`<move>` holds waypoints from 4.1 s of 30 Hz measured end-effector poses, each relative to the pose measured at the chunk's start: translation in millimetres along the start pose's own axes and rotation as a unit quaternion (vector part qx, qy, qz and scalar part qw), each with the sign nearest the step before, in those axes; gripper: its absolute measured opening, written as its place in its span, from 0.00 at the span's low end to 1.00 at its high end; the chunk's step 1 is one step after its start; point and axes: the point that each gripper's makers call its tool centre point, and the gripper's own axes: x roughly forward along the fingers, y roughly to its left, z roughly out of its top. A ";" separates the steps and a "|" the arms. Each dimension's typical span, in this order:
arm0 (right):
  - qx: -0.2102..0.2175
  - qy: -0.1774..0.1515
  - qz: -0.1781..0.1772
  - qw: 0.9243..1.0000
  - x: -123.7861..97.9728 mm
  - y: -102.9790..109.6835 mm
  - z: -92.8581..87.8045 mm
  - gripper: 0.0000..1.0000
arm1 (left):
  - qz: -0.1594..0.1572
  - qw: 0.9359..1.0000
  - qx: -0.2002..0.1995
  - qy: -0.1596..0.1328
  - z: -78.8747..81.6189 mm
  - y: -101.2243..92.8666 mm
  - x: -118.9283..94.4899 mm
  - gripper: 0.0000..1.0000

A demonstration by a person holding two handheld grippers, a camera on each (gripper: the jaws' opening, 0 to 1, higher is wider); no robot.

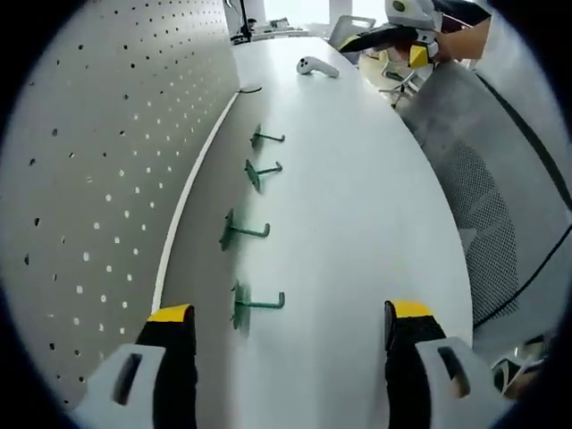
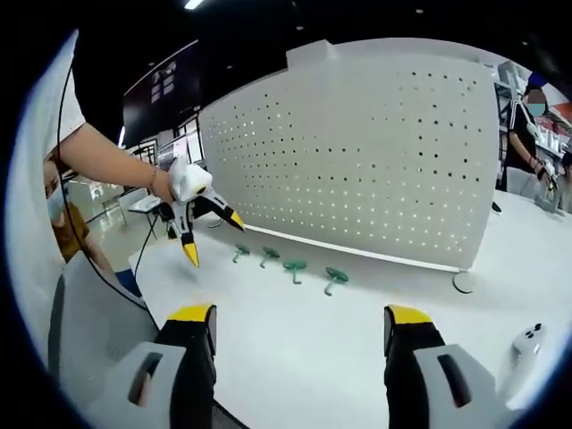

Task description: Insert the hook assembly into the mounting plate slot until the hook locks in place.

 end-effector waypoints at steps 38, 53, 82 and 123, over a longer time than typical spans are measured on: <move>0.010 0.007 -0.005 1.000 -0.1 -1.6 -5.6 0.73 | -0.041 0.997 0.023 0.059 -26.5 10.1 23.6 0.68; 0.013 0.007 -0.005 1.000 -0.1 -2.4 -5.1 0.72 | -0.012 0.998 -0.030 0.055 -25.2 31.2 22.3 0.33; 0.019 -0.001 -0.009 1.000 -1.1 -4.7 -3.7 0.71 | 0.041 0.996 -0.032 0.067 -24.5 43.1 22.5 0.03; 0.018 -0.011 -0.009 1.000 -2.5 -5.3 1.4 0.71 | 0.116 0.989 -0.073 -0.063 27.6 56.1 -11.3 0.02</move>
